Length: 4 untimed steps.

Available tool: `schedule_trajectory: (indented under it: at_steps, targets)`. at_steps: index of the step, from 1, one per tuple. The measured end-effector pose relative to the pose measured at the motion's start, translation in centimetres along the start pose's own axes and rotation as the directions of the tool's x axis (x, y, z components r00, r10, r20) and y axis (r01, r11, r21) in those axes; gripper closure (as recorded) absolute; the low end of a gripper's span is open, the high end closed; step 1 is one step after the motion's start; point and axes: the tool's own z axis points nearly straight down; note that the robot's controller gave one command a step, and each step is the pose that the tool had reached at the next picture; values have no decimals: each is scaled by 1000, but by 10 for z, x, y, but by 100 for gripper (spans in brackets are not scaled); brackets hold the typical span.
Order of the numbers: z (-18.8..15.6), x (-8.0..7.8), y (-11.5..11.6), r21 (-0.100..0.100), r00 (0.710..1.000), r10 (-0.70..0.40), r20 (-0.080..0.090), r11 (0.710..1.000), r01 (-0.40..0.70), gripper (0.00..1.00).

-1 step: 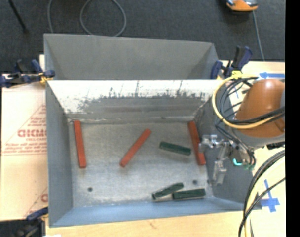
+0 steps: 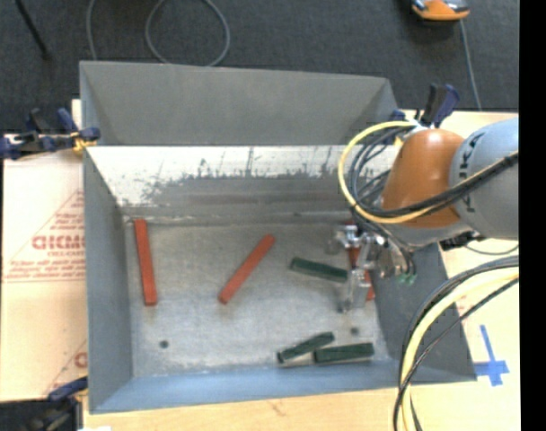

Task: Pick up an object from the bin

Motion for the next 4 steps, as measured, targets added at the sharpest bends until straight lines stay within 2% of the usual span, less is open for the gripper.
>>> schedule_trajectory:
  at_steps: [1,2,3,4]
  targets:
    - [-3,1,-3,3,1000,-1,1,1000,1,100]
    - [-188,-5,5,2,996,86,9,996,-86,100]
    - [-183,-4,5,3,996,84,0,996,-84,0]
    - [0,-22,36,1,998,-62,-6,998,62,0]
